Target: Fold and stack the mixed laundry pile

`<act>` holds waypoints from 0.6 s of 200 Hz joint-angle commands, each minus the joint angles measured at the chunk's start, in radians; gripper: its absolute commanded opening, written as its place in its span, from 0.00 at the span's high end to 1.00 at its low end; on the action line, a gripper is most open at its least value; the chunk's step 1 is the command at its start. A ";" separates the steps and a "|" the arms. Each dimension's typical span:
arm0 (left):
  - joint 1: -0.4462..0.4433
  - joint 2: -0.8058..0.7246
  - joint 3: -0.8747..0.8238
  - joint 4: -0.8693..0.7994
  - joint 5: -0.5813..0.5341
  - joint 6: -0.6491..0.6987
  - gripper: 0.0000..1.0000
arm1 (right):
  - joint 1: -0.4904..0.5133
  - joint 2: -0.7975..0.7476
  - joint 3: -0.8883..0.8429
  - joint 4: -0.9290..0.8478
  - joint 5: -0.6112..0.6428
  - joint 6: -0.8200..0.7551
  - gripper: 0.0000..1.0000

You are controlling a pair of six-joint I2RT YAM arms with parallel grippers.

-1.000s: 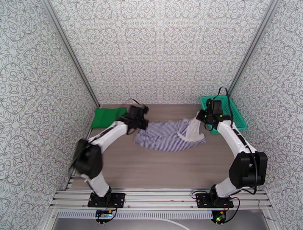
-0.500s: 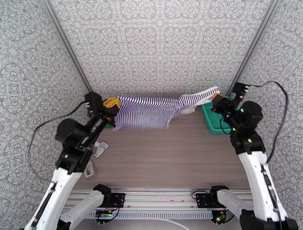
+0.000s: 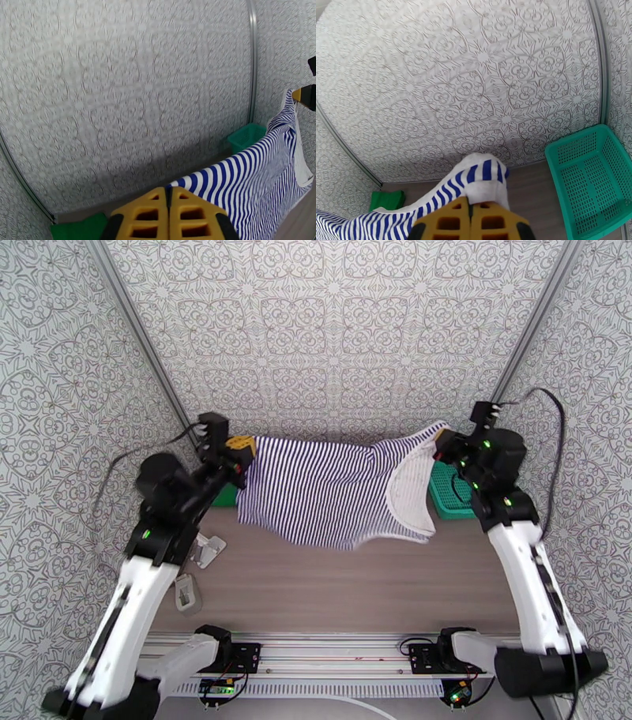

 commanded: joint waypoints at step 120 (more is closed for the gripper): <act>0.108 0.400 -0.251 -0.139 -0.152 -0.307 0.23 | 0.007 0.400 -0.082 -0.268 -0.070 0.028 0.33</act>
